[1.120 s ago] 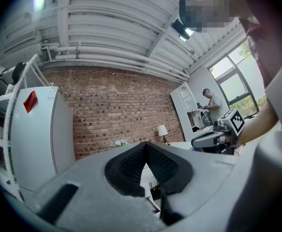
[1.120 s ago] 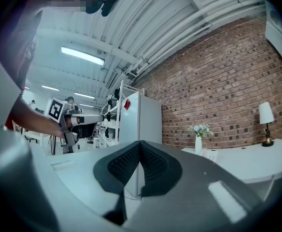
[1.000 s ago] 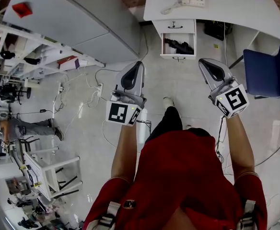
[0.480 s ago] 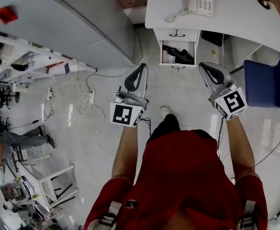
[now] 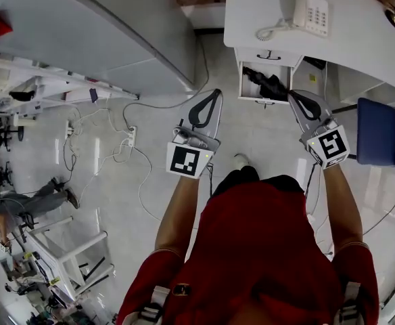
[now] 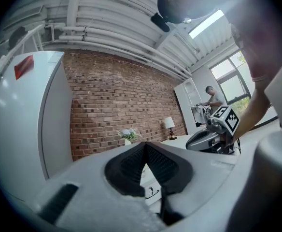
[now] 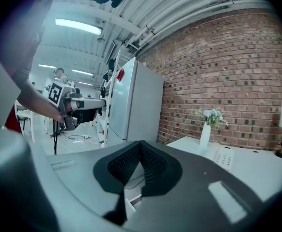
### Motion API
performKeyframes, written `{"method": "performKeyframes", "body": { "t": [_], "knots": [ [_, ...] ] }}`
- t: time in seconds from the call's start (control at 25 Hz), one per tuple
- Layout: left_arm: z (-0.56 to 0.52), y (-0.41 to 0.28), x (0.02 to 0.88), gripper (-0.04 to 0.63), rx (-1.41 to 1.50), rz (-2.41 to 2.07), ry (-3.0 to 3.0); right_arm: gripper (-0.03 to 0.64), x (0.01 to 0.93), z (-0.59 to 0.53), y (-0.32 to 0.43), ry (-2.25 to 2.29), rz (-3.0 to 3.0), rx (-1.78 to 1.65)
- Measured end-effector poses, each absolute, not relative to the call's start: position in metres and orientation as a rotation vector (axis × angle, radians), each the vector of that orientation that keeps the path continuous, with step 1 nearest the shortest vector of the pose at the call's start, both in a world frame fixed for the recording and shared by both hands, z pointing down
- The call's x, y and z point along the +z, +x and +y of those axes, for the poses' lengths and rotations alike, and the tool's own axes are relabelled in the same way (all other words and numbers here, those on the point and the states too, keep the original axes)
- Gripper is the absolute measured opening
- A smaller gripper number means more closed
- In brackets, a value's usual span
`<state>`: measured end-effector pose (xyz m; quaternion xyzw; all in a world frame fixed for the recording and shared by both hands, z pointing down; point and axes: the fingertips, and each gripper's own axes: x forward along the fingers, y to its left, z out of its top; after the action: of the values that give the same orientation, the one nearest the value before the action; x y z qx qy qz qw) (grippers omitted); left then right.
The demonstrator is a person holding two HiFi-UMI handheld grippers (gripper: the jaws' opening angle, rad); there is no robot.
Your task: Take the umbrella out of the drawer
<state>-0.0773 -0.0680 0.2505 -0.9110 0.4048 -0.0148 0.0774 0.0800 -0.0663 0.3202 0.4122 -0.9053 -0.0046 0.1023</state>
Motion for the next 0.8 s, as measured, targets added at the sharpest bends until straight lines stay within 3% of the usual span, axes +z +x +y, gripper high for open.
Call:
{"method": "performKeyframes", "body": {
  "t": [0.4, 0.8],
  "knots": [
    [-0.114, -0.101, 0.286, 0.008, -0.045, 1.211, -2.791, 0.014, 0.364, -0.112, 0.053, 1.190, -2.592, 0.041],
    [-0.143, -0.099, 0.322, 0.008, -0.077, 1.294, -2.798, 0.061, 0.431, -0.148, 0.058, 1.049, -2.516, 0.108]
  ]
}}
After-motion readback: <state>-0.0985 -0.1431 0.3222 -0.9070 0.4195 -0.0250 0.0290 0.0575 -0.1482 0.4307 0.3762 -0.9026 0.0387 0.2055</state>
